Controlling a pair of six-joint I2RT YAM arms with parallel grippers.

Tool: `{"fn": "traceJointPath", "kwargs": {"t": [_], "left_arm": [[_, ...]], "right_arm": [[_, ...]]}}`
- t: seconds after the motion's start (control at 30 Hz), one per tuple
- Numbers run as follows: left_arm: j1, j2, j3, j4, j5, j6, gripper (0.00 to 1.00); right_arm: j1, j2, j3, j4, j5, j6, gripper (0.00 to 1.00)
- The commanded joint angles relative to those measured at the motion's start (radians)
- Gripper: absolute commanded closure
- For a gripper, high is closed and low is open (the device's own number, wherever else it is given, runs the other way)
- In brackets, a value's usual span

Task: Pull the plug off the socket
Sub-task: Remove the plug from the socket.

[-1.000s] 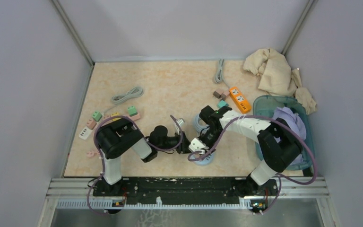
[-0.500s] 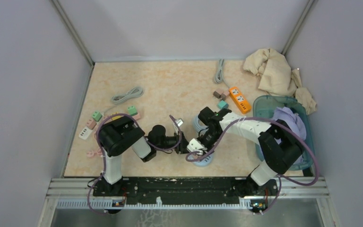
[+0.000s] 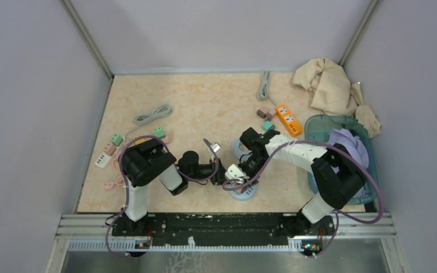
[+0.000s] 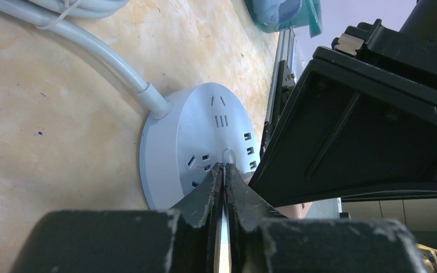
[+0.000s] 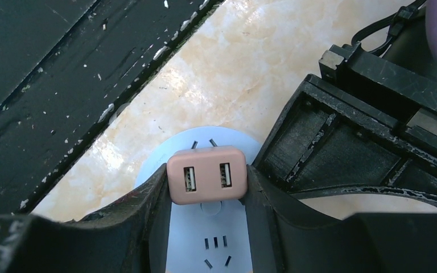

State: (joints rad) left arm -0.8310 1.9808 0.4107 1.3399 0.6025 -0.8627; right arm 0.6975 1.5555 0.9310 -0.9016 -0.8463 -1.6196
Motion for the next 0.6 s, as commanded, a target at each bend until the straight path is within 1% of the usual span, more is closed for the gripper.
{"fn": "traceJointPath", "kwargs": {"t": [0.0, 0.1, 0.17, 0.27, 0.43, 0.57], "left_arm": [[-0.003, 0.076, -0.037, -0.247, -0.035, 0.073, 0.88], [-0.003, 0.078, -0.032, -0.255, -0.035, 0.076, 0.88], [-0.003, 0.079, -0.027, -0.262, -0.033, 0.079, 0.88], [-0.003, 0.08, -0.024, -0.272, -0.033, 0.083, 0.88], [-0.003, 0.082, -0.024, -0.275, -0.031, 0.082, 0.89], [-0.004, 0.086, -0.021, -0.275, -0.03, 0.081, 0.89]], "right_arm": [[-0.024, -0.015, 0.017, -0.04, -0.017, -0.113, 1.0], [-0.016, -0.012, -0.008, -0.078, -0.075, -0.205, 1.0], [0.004, -0.011, -0.018, -0.067, -0.087, -0.198, 1.0], [0.028, -0.014, -0.015, 0.008, -0.091, -0.098, 1.0], [0.029, -0.022, 0.005, 0.102, -0.113, 0.078, 1.0], [0.008, -0.037, 0.004, 0.125, -0.091, 0.111, 1.0]]}}
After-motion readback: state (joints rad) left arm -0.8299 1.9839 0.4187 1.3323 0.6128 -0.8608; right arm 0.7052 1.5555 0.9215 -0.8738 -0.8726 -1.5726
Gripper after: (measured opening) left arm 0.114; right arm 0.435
